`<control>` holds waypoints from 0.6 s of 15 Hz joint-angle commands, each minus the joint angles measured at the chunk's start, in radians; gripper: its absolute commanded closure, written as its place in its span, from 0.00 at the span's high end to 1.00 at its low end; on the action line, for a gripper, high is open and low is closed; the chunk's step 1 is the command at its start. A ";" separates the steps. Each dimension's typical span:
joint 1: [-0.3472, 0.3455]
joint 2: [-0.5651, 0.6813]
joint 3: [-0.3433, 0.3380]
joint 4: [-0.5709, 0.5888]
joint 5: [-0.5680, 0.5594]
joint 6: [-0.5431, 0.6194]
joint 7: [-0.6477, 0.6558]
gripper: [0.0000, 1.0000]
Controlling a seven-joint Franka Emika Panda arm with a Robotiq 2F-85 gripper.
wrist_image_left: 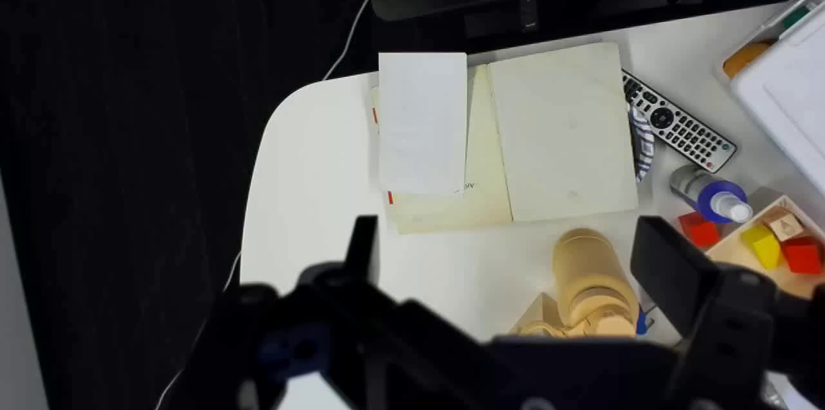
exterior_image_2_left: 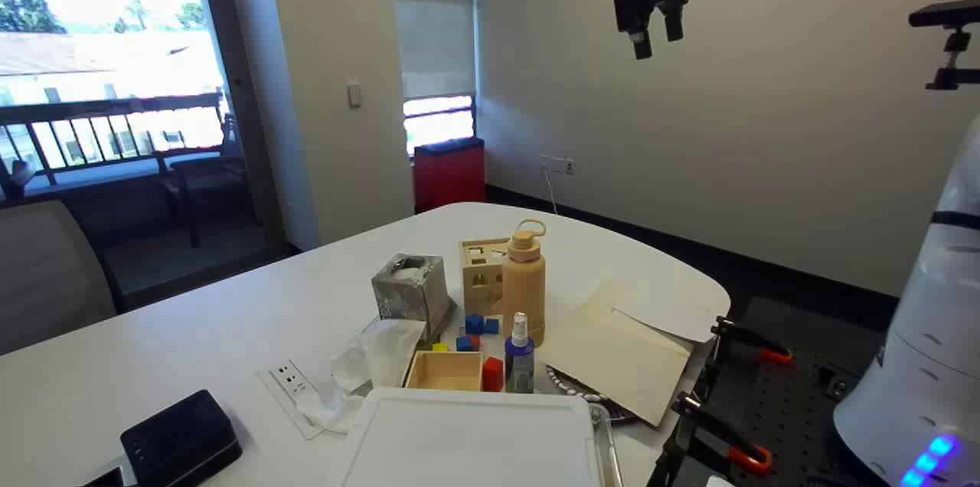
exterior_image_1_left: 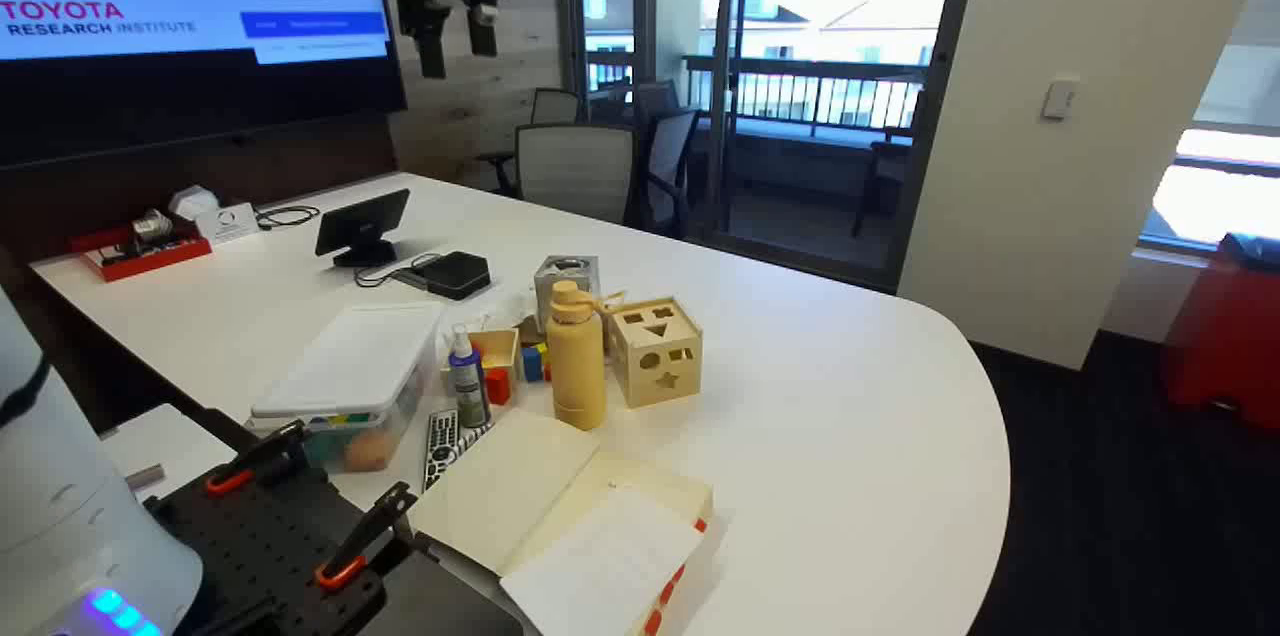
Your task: Press one button on the remote control.
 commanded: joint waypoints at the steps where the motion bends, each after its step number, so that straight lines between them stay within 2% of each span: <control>1: 0.026 0.001 -0.021 0.004 -0.007 -0.006 0.007 1.00; 3: 0.026 -0.004 -0.025 -0.006 0.004 0.008 0.018 1.00; 5: 0.025 -0.019 -0.048 -0.051 0.089 0.057 0.071 1.00; 7: 0.017 -0.027 -0.063 -0.134 0.159 0.169 0.141 1.00; 9: 0.010 -0.032 -0.072 -0.261 0.225 0.337 0.206 1.00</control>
